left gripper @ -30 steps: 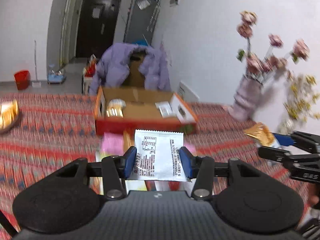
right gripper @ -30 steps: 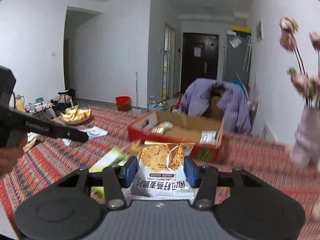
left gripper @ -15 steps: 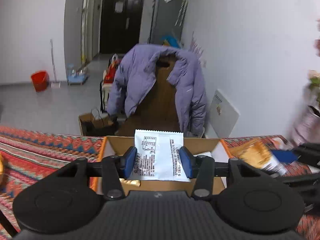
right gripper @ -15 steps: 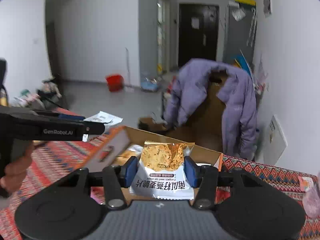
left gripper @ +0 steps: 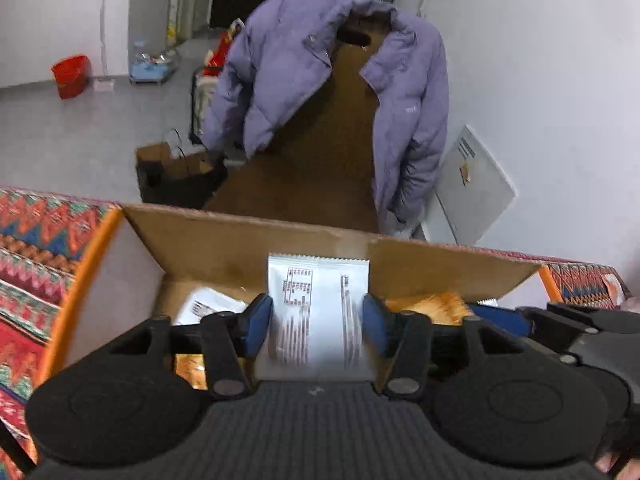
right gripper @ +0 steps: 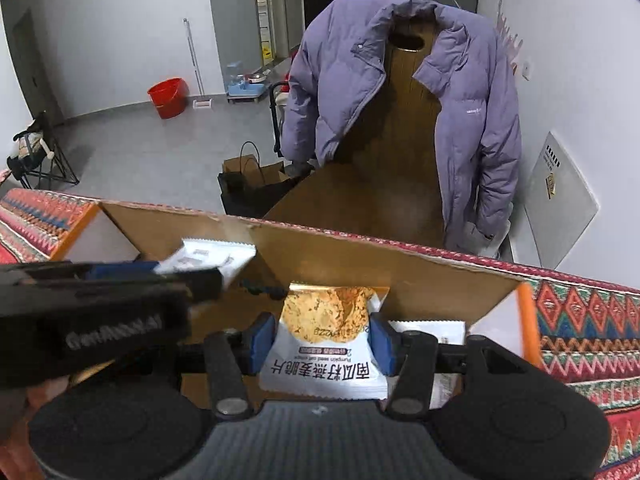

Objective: Organize snacks
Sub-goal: 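Carry both held packets into the red box and open both tools, then withdraw both open tools from the box back to the snack pile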

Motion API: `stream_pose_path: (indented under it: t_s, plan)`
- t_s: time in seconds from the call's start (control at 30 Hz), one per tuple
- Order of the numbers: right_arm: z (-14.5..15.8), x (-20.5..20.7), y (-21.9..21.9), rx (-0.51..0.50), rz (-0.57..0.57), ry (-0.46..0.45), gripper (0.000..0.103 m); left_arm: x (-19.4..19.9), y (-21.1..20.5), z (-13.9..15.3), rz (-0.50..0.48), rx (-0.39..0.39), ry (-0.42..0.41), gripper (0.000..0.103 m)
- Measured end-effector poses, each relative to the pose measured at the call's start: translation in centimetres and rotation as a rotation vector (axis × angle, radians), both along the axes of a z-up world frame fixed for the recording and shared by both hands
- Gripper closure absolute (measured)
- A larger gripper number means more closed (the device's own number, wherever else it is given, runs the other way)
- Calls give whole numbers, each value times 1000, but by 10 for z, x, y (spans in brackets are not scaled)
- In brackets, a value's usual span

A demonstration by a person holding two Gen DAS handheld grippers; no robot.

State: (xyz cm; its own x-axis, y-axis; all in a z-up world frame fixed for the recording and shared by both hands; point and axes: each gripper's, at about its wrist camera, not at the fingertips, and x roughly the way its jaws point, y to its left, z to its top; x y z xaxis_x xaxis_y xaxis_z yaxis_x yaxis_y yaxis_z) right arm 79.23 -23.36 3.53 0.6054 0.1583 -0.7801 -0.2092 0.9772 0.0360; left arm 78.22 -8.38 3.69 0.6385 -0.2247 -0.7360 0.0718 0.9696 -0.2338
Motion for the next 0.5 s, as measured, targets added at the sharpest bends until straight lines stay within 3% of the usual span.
stream_pose_path:
  t_s: [0.03,0.23,0.5]
  plan:
    - [-3,0,-1,-5,-8,-1,35,-1,1,-1,-3,-6,-1,37]
    - [14,-15,-15,6,-33,-35,33,-22,8,22,-24,17,-32,32]
    - [83,-65,-44,-6,-69,-80,22,-83,31,94,-39,76,-107,26]
